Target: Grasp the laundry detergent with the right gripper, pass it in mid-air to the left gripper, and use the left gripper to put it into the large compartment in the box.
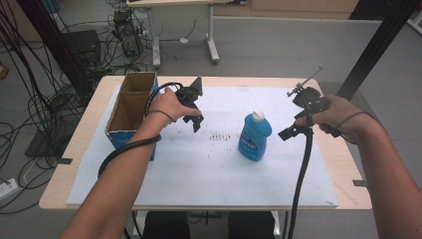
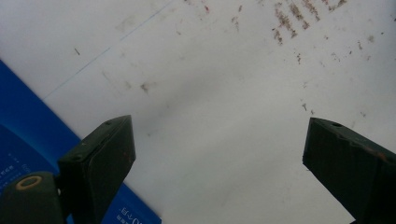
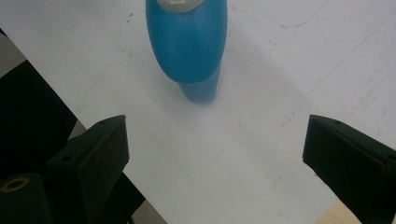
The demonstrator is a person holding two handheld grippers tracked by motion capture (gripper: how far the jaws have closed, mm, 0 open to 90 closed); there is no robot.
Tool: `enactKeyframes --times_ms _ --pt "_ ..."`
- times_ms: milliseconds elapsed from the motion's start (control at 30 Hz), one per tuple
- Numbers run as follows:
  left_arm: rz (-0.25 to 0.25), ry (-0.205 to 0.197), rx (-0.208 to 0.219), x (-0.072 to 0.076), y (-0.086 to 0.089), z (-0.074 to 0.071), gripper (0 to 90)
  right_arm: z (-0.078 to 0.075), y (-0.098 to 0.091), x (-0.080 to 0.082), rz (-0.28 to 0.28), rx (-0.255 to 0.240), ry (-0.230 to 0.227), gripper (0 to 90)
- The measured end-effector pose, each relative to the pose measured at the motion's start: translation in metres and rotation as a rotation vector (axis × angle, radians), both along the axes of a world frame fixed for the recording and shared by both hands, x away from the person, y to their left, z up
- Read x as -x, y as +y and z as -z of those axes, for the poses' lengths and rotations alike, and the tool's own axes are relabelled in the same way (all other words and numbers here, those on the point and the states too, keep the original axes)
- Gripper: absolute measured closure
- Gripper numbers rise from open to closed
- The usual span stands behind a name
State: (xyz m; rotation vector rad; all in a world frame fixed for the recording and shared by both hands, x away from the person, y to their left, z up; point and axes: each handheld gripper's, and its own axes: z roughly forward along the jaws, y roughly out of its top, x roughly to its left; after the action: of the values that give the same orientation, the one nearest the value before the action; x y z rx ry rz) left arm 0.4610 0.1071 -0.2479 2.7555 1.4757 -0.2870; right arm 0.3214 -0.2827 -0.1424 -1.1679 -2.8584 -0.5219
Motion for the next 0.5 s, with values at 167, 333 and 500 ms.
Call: enactKeyframes --times_ms 167,333,500 --pt "-0.001 0.003 -0.003 0.001 -0.002 0.002 9.8 0.008 -0.003 0.003 0.003 -0.004 0.006 6.5" --pt "-0.001 0.001 -0.001 0.000 0.000 0.002 9.9 0.015 -0.004 0.006 0.010 -0.010 0.010 6.5" --pt "-0.003 -0.003 0.000 0.001 0.000 0.001 9.9 0.023 -0.004 0.007 0.011 -0.010 0.016 6.5"
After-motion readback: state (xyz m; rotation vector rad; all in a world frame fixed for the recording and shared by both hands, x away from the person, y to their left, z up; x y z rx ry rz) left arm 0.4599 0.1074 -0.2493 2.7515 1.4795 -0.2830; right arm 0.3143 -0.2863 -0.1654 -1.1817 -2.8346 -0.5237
